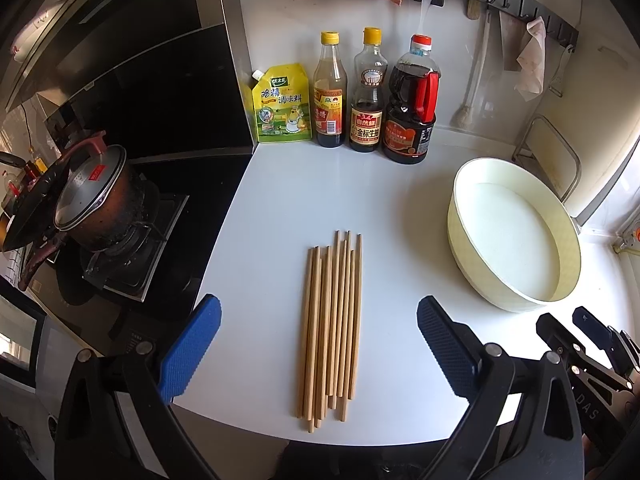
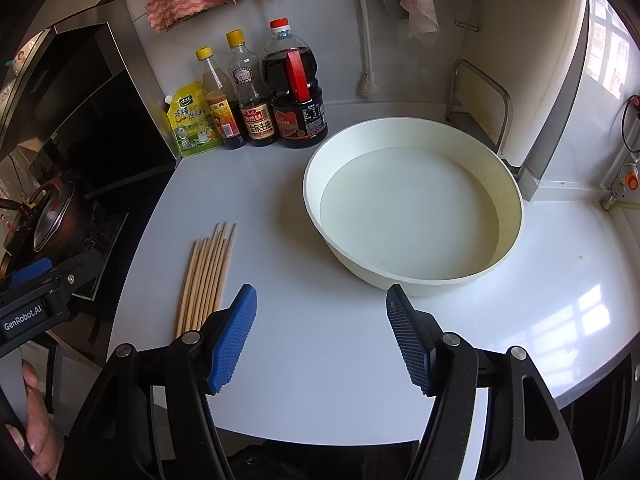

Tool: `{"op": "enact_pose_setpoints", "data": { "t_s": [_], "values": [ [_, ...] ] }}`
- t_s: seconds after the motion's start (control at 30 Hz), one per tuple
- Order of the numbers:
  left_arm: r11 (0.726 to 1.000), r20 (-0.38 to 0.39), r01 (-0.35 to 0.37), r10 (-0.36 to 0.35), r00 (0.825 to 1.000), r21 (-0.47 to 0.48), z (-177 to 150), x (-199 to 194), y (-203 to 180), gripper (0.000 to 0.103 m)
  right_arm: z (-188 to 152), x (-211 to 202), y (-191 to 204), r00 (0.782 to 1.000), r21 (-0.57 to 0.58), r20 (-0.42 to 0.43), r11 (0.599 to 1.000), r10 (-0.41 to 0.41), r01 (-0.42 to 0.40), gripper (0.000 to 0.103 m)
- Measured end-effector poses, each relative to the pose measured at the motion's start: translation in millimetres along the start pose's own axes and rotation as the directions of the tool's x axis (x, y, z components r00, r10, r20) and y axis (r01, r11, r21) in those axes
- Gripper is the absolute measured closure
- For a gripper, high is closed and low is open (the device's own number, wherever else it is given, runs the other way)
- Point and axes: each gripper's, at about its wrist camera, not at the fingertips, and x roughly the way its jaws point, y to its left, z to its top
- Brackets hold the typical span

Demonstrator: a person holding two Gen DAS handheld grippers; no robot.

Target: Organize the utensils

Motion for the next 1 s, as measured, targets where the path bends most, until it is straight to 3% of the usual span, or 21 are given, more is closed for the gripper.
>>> {"op": "enact_pose_setpoints", "data": {
  "t_s": [1.0],
  "values": [
    [1.0,-0.002,0.0,0.0,1.0,-0.002,-0.8,0.0,0.9,0.006,1.4,2.7,0.1,1.0,-0.001,0.0,1.0,0.002,-0.002,0.038]
  ]
}}
